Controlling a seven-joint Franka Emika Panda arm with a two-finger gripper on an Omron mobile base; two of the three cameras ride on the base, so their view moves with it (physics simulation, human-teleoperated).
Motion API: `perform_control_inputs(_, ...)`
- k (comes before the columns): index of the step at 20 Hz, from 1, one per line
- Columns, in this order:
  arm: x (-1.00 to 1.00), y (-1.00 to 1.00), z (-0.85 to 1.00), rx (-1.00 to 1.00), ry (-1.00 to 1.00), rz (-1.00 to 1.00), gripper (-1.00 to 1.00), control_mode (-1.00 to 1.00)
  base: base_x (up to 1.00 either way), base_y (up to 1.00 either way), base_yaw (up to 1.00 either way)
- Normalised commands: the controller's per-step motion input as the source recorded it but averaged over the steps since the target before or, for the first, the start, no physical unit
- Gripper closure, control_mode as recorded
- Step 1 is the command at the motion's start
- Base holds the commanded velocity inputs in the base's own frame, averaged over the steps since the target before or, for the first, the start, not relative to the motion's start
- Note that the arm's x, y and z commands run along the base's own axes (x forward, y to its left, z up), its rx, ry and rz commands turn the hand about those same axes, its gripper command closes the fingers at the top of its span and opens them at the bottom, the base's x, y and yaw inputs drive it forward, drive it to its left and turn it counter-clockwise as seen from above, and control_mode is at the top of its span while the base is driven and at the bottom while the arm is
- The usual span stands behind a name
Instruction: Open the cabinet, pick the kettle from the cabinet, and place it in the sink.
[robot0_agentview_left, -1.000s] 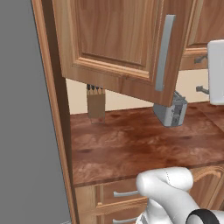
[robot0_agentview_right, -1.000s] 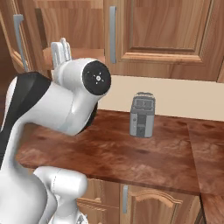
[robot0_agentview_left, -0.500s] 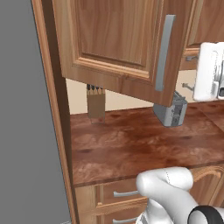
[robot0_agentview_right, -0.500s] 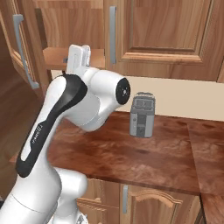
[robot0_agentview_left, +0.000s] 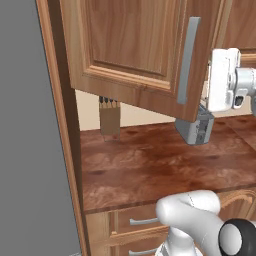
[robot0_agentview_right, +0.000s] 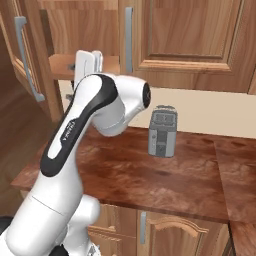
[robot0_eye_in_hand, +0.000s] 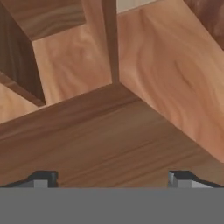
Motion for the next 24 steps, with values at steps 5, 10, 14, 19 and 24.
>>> perform_control_inputs(5,0.05,0.18,0.0,0.0,0.0,0.33,-1.0,-1.0,0.0,0.0,0.0)
perform_control_inputs(10,-0.32,0.31,0.0,0.0,0.0,0.43,-1.0,-1.0,0.0,0.0,0.0)
perform_control_inputs(14,-0.4,0.33,0.0,0.0,0.0,0.42,-1.0,-1.0,0.0,0.0,0.0)
perform_control_inputs(19,-0.47,0.4,0.0,0.0,0.0,0.37,-1.0,-1.0,0.0,0.0,0.0)
perform_control_inputs(24,-0.47,0.49,0.0,0.0,-0.01,0.27,-1.0,-1.0,0.0,0.0,0.0)
